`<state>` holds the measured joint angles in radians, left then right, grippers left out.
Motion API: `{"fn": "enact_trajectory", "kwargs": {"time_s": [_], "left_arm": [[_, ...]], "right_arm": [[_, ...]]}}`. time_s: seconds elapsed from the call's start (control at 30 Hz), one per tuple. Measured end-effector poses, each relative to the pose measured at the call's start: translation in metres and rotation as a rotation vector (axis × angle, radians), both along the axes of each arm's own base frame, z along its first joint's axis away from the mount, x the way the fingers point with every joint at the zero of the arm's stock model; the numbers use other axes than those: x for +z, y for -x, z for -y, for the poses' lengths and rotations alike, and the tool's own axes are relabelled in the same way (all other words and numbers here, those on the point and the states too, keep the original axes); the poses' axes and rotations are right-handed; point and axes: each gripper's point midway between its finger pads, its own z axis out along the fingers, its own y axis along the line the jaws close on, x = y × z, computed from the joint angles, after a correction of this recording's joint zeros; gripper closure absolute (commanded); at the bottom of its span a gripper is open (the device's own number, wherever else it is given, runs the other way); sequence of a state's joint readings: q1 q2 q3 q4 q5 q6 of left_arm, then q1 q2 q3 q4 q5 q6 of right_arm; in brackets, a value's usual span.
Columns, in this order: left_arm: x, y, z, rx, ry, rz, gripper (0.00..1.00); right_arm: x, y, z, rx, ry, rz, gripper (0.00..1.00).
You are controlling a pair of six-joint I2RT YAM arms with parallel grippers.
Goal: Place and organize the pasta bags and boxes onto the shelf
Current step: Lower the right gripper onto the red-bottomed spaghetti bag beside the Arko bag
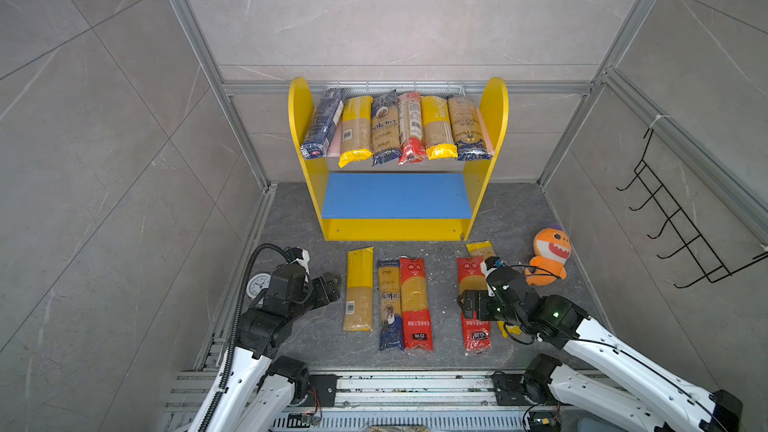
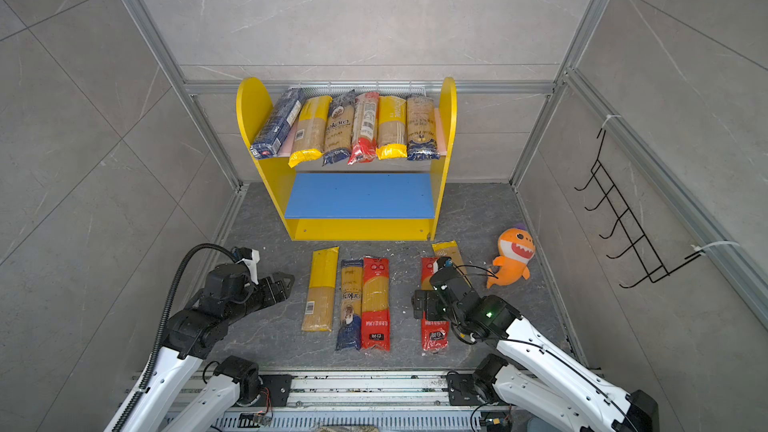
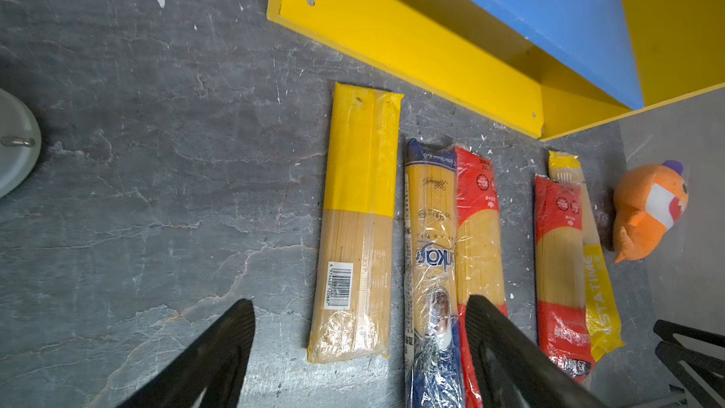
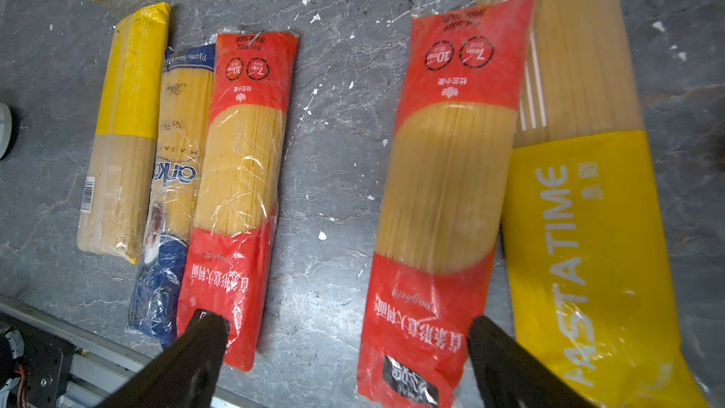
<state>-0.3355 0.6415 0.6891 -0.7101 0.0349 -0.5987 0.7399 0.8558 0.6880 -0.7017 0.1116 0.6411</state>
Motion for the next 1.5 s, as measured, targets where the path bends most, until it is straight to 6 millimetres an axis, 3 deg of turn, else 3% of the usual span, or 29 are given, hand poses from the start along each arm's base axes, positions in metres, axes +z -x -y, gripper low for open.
{"fn": "enact_trajectory", "kwargs": {"time_s": [0.33,0.47,0.63,1.23,1.5], "left_arm": [[-0.037,0.001,0.032,-0.099,-0.071,-0.068,0.13],[-0.065,0.004,0.045,-0.134,-0.122,-0.118,0.13],[-0.092,0.011,0.046,-0.136,-0.158,-0.162,0.13],[-0.090,-0.001,0.035,-0.076,-0.206,-0.087,0.11],[-0.088,0.000,0.028,-0.065,-0.223,-0.059,0.01]], "right_arm": [[-0.038,0.000,-0.037,0.072,0.047,-0.073,0.00],[-0.052,0.005,-0.052,0.107,0.069,-0.097,0.00],[-0.065,0.009,-0.066,0.131,0.086,-0.120,0.00],[-0.087,0.021,-0.134,0.192,0.130,-0.137,0.00],[-0.103,0.027,-0.147,0.192,0.162,-0.157,0.00]]}}
